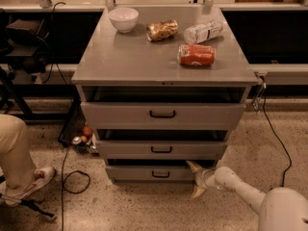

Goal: Open bottom drawer

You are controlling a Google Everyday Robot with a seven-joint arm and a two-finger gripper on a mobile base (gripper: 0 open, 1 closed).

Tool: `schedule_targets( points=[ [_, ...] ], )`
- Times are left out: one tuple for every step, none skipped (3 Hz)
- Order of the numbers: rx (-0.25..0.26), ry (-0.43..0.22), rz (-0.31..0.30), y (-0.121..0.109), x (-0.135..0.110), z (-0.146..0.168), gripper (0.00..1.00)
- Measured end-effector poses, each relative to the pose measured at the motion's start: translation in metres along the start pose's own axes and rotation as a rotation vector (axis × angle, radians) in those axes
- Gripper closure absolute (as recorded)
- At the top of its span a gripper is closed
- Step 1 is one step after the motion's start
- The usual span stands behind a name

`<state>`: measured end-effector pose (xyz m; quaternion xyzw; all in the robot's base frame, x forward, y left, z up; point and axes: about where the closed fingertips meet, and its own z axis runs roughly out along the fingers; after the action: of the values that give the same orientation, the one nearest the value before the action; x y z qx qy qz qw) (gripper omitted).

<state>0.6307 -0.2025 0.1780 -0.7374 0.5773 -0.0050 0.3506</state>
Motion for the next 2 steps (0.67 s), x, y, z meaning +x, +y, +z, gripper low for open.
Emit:
schedule_targets(
  points=[
    [0.008, 0.041, -0.029, -0.008, 0.001, 0.013, 0.00],
    [-0.010, 0.080, 0.010, -0.009, 0.007, 0.031, 0.15]
  ],
)
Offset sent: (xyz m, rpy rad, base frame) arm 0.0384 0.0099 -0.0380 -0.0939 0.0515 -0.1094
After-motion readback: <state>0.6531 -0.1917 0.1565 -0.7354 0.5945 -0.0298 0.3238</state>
